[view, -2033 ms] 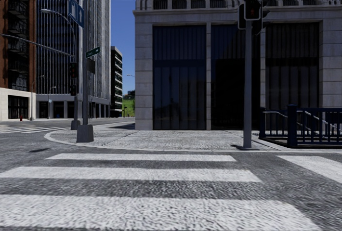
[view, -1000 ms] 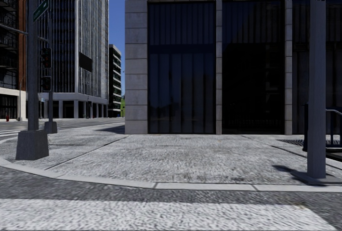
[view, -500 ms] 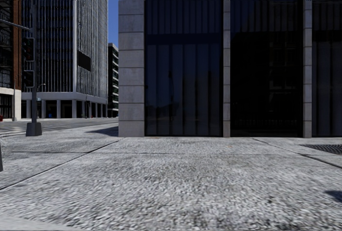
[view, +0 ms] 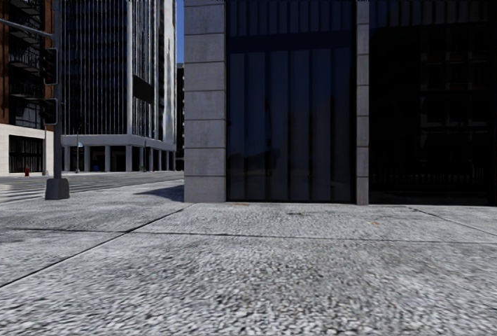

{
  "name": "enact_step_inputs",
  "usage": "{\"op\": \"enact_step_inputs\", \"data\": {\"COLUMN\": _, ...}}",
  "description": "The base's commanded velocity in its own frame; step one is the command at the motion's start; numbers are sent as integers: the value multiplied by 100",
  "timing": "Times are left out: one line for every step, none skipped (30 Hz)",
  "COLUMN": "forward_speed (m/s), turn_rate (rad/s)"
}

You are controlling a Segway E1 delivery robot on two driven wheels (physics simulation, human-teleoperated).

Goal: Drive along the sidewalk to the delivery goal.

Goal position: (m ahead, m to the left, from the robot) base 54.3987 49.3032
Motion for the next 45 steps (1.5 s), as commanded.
{"op": "enact_step_inputs", "data": {"forward_speed": 133, "turn_rate": 30}}
{"op": "enact_step_inputs", "data": {"forward_speed": 133, "turn_rate": 30}}
{"op": "enact_step_inputs", "data": {"forward_speed": 133, "turn_rate": 30}}
{"op": "enact_step_inputs", "data": {"forward_speed": 134, "turn_rate": 30}}
{"op": "enact_step_inputs", "data": {"forward_speed": 135, "turn_rate": 30}}
{"op": "enact_step_inputs", "data": {"forward_speed": 136, "turn_rate": 30}}
{"op": "enact_step_inputs", "data": {"forward_speed": 136, "turn_rate": 30}}
{"op": "enact_step_inputs", "data": {"forward_speed": 137, "turn_rate": 32}}
{"op": "enact_step_inputs", "data": {"forward_speed": 137, "turn_rate": 32}}
{"op": "enact_step_inputs", "data": {"forward_speed": 138, "turn_rate": 36}}
{"op": "enact_step_inputs", "data": {"forward_speed": 139, "turn_rate": 38}}
{"op": "enact_step_inputs", "data": {"forward_speed": 140, "turn_rate": 38}}
{"op": "enact_step_inputs", "data": {"forward_speed": 142, "turn_rate": 38}}
{"op": "enact_step_inputs", "data": {"forward_speed": 144, "turn_rate": 38}}
{"op": "enact_step_inputs", "data": {"forward_speed": 144, "turn_rate": 38}}
{"op": "enact_step_inputs", "data": {"forward_speed": 144, "turn_rate": 39}}
{"op": "enact_step_inputs", "data": {"forward_speed": 146, "turn_rate": 39}}
{"op": "enact_step_inputs", "data": {"forward_speed": 147, "turn_rate": 39}}
{"op": "enact_step_inputs", "data": {"forward_speed": 147, "turn_rate": 39}}
{"op": "enact_step_inputs", "data": {"forward_speed": 147, "turn_rate": 41}}
{"op": "enact_step_inputs", "data": {"forward_speed": 147, "turn_rate": 41}}
{"op": "enact_step_inputs", "data": {"forward_speed": 148, "turn_rate": 46}}
{"op": "enact_step_inputs", "data": {"forward_speed": 148, "turn_rate": 49}}
{"op": "enact_step_inputs", "data": {"forward_speed": 148, "turn_rate": 50}}
{"op": "enact_step_inputs", "data": {"forward_speed": 151, "turn_rate": 50}}
{"op": "enact_step_inputs", "data": {"forward_speed": 152, "turn_rate": 50}}
{"op": "enact_step_inputs", "data": {"forward_speed": 152, "turn_rate": 50}}
{"op": "enact_step_inputs", "data": {"forward_speed": 153, "turn_rate": 50}}
{"op": "enact_step_inputs", "data": {"forward_speed": 154, "turn_rate": 50}}
{"op": "enact_step_inputs", "data": {"forward_speed": 154, "turn_rate": 50}}
{"op": "enact_step_inputs", "data": {"forward_speed": 154, "turn_rate": 50}}
{"op": "enact_step_inputs", "data": {"forward_speed": 155, "turn_rate": 50}}
{"op": "enact_step_inputs", "data": {"forward_speed": 155, "turn_rate": 50}}
{"op": "enact_step_inputs", "data": {"forward_speed": 156, "turn_rate": 50}}
{"op": "enact_step_inputs", "data": {"forward_speed": 156, "turn_rate": 50}}
{"op": "enact_step_inputs", "data": {"forward_speed": 157, "turn_rate": 50}}
{"op": "enact_step_inputs", "data": {"forward_speed": 157, "turn_rate": 50}}
{"op": "enact_step_inputs", "data": {"forward_speed": 157, "turn_rate": 50}}
{"op": "enact_step_inputs", "data": {"forward_speed": 157, "turn_rate": 50}}
{"op": "enact_step_inputs", "data": {"forward_speed": 157, "turn_rate": 51}}
{"op": "enact_step_inputs", "data": {"forward_speed": 157, "turn_rate": 51}}
{"op": "enact_step_inputs", "data": {"forward_speed": 158, "turn_rate": 51}}
{"op": "enact_step_inputs", "data": {"forward_speed": 158, "turn_rate": 51}}
{"op": "enact_step_inputs", "data": {"forward_speed": 159, "turn_rate": 51}}
{"op": "enact_step_inputs", "data": {"forward_speed": 200, "turn_rate": 51}}
